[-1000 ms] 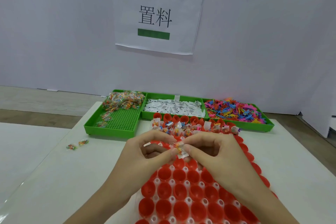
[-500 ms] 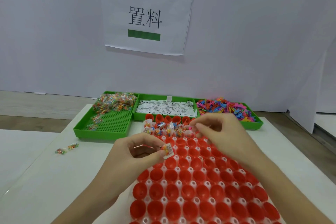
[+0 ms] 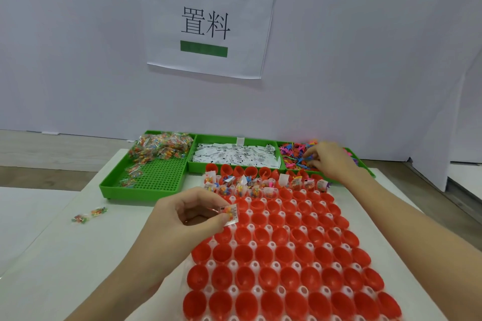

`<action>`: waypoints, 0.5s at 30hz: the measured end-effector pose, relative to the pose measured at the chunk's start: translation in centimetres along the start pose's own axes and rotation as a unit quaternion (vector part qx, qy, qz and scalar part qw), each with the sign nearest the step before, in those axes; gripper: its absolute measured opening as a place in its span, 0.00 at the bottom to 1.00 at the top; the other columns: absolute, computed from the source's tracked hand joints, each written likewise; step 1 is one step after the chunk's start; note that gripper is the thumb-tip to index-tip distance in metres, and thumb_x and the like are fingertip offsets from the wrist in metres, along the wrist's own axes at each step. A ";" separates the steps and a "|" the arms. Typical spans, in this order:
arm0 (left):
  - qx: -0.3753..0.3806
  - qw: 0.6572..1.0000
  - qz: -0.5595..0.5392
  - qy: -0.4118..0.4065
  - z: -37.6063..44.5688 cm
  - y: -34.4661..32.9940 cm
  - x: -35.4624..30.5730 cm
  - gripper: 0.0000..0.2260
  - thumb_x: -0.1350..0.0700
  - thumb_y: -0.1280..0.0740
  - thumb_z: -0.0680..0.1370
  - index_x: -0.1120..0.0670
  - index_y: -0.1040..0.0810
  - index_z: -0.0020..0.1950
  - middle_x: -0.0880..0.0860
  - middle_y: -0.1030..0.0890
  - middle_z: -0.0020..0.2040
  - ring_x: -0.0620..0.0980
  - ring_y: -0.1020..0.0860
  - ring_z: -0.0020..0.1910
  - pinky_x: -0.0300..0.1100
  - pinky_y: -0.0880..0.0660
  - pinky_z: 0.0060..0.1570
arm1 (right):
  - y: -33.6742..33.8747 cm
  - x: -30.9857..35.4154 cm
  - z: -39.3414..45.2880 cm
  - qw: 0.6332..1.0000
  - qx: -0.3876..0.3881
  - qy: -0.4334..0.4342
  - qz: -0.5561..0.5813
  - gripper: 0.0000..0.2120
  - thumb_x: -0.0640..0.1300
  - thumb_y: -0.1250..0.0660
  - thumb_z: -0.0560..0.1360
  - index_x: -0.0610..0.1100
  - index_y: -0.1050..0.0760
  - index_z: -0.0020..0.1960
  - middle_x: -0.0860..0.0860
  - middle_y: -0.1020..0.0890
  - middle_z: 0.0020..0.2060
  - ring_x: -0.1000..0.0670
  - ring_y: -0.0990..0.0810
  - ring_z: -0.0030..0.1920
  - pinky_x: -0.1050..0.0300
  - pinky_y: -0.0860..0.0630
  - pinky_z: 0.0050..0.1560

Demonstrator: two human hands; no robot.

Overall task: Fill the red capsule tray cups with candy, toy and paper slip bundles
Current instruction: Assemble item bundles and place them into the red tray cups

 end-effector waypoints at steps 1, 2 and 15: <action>0.001 1.000 0.001 0.000 0.0 0.0 0.0 0.06 0.62 0.22 0.71 0.53 0.13 0.45 0.54 0.13 0.41 0.46 0.16 0.40 0.32 0.22 0.41 | -0.1 0.0 0.1 1.000 -0.008 0.001 -0.011 0.06 0.40 0.26 0.76 0.46 0.14 0.52 0.46 0.15 0.54 0.45 0.17 0.52 0.48 0.20 0.56; 0.002 1.000 0.002 -0.001 0.0 0.0 0.0 0.06 0.62 0.22 0.71 0.53 0.13 0.45 0.54 0.13 0.41 0.46 0.16 0.40 0.32 0.22 0.41 | -0.2 -0.1 0.2 1.000 -0.016 0.001 -0.022 0.04 0.40 0.26 0.75 0.46 0.14 0.49 0.46 0.16 0.52 0.45 0.17 0.51 0.49 0.20 0.54; 0.005 1.000 -0.012 -0.008 -0.2 -0.4 -0.2 0.07 0.57 0.21 0.69 0.51 0.13 0.45 0.53 0.13 0.43 0.46 0.15 0.41 0.32 0.22 0.42 | 2.5 3.0 -4.7 0.891 -0.125 -0.076 0.429 0.02 0.45 0.25 0.75 0.49 0.14 0.48 0.55 0.13 0.37 0.54 0.14 0.38 0.65 0.21 0.37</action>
Point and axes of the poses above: each hand's wrist, its own z-axis towards the middle knuckle, its own y-axis out of the back of the hand, x = y × z, the point moved 2 cm from there along z, towards the middle knuckle
